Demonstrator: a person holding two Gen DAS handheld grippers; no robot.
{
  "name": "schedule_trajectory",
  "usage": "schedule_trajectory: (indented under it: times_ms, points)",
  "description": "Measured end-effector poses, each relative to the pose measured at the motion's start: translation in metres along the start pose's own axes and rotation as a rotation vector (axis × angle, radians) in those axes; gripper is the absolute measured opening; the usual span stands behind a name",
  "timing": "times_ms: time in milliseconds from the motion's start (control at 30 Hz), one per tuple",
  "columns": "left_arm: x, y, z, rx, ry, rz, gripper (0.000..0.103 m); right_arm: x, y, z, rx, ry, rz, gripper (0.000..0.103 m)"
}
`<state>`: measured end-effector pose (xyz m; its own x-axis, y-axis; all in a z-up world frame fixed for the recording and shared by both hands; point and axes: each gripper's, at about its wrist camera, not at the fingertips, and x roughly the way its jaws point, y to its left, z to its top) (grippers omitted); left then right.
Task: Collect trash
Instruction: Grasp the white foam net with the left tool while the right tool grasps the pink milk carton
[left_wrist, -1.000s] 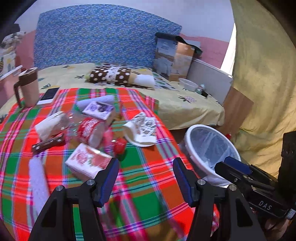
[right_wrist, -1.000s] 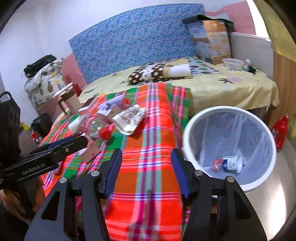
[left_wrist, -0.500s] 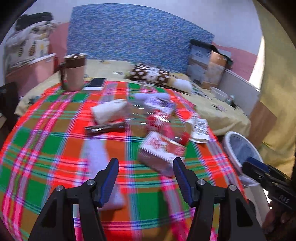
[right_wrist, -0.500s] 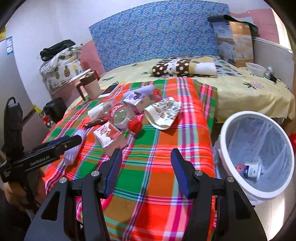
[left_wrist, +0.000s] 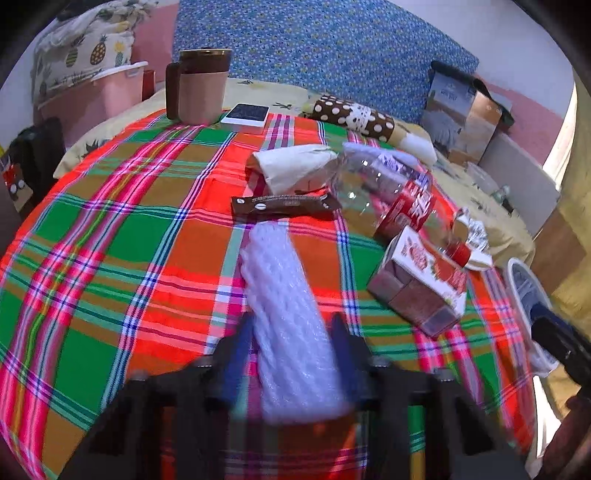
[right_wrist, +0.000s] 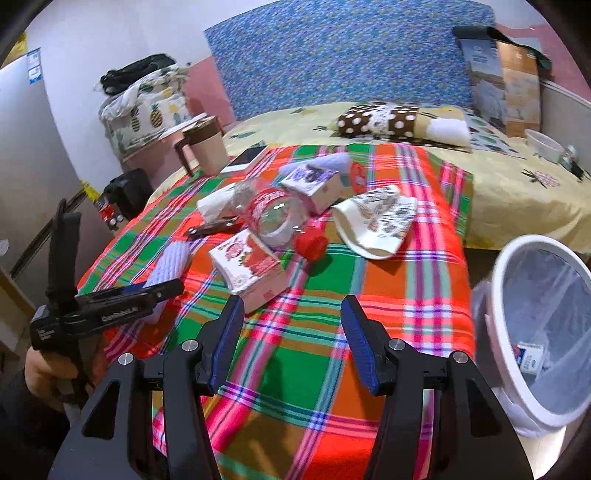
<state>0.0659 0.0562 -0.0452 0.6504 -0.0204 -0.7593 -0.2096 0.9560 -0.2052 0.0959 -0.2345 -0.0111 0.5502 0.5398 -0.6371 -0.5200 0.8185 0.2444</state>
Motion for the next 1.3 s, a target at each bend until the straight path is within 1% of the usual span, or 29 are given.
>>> schedule_trajectory:
  times_ms: [67, 100, 167, 233, 400, 600, 733, 800, 833, 867, 1067, 1300]
  points:
    - [-0.002, 0.003, 0.0, -0.001, -0.005, -0.012, 0.029, 0.005, 0.005, 0.002, -0.023, 0.009, 0.009, 0.057]
    - [-0.004, 0.005, 0.001, -0.002, -0.01, -0.016, 0.029, 0.009, 0.008, 0.004, -0.037, 0.014, 0.017, 0.063]
    - [-0.007, 0.008, 0.002, 0.004, -0.022, -0.018, 0.028, 0.015, 0.012, 0.007, -0.062, 0.023, 0.031, 0.07]
    - [-0.01, 0.013, 0.003, 0.001, -0.029, -0.027, 0.028, 0.023, 0.017, 0.011, -0.093, 0.03, 0.049, 0.07]
    - [-0.012, 0.022, 0.006, -0.012, -0.029, -0.039, 0.028, 0.041, 0.025, 0.019, -0.185, 0.058, 0.054, 0.07]
    - [-0.01, 0.029, 0.007, -0.025, -0.021, -0.057, 0.028, 0.061, 0.031, 0.022, -0.243, 0.119, 0.073, 0.07]
    - [-0.01, 0.031, 0.006, -0.025, -0.021, -0.064, 0.028, 0.066, 0.036, 0.022, -0.269, 0.142, 0.065, 0.07]
    - [-0.01, 0.031, 0.005, -0.025, -0.021, -0.069, 0.028, 0.066, 0.037, 0.021, -0.268, 0.146, 0.057, 0.068]
    - [-0.01, 0.031, 0.005, -0.026, -0.02, -0.072, 0.028, 0.064, 0.038, 0.02, -0.26, 0.142, 0.052, 0.064]
    - [-0.011, 0.031, 0.005, -0.027, -0.02, -0.075, 0.028, 0.064, 0.039, 0.02, -0.254, 0.141, 0.051, 0.055]
    - [-0.019, 0.024, 0.001, -0.014, -0.031, -0.091, 0.028, 0.05, 0.044, 0.011, -0.207, 0.113, 0.043, 0.054]
    - [-0.032, 0.007, -0.002, 0.015, -0.047, -0.117, 0.028, 0.023, 0.033, 0.004, -0.118, 0.05, 0.023, 0.054]
